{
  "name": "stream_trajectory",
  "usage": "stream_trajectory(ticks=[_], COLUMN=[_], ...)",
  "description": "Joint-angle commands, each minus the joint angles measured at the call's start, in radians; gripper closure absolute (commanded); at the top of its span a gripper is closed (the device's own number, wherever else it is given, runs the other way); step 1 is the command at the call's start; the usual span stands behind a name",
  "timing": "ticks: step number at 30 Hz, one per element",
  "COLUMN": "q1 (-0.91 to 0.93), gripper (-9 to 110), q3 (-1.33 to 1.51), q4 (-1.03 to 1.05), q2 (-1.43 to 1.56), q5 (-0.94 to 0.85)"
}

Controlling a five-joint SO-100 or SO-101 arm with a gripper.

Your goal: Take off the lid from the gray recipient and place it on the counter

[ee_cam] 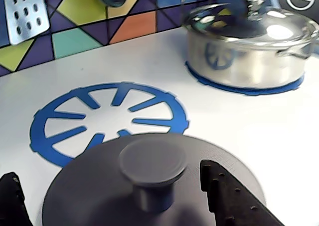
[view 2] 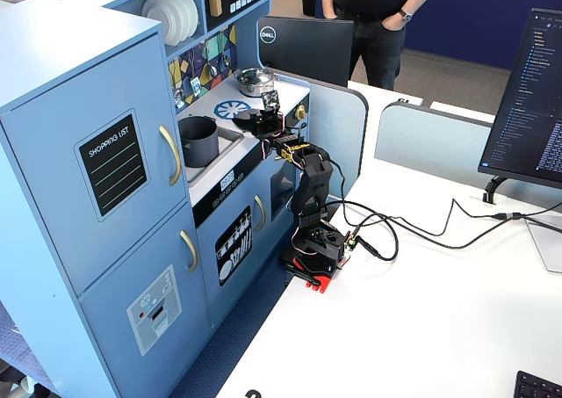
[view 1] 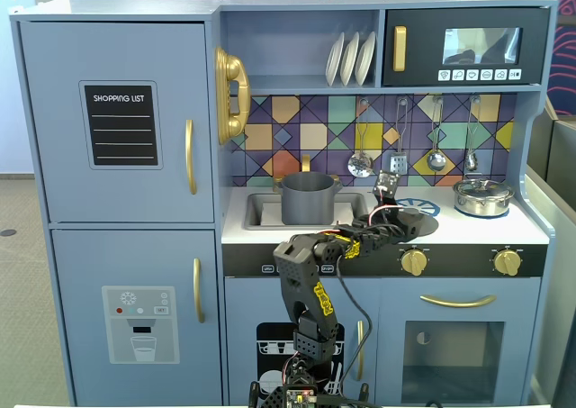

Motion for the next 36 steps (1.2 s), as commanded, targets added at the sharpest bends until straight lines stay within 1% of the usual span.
stream_trajectory(ticks=[1,4,8,10,11,12,14,16,20,22,24,26,29,32,34,36], q1=[-0.009,-0.066,-0.172,-0.250,-0.291,-0.328,-0.394,-0.445,-0.563,-0.614,-0.653,-0.687,-0.712,-0.730,-0.727,-0.727], gripper=[62,72,87,98,102,102,102,102,102,102,102,102,102,102,102,102], q3=[-0.055,-0.048,-0.074,-0.061,-0.035,0.003,0.112,0.245,0.499,0.614,0.707,0.765,0.834,0.838,0.838,0.838], q4=[0.192,0.520,1.123,1.385,1.476,1.534,1.578,1.578,1.514,1.433,1.302,1.187,1.057,1.083,1.164,1.298], q2=[0.242,0.472,0.733,0.825,0.862,0.894,0.943,0.986,1.046,1.069,1.088,1.091,1.075,1.062,1.092,1.134], q5=[-0.005,0.014,0.091,0.069,0.052,0.052,0.038,0.021,0.092,0.137,0.181,0.232,0.247,0.282,0.302,0.308])
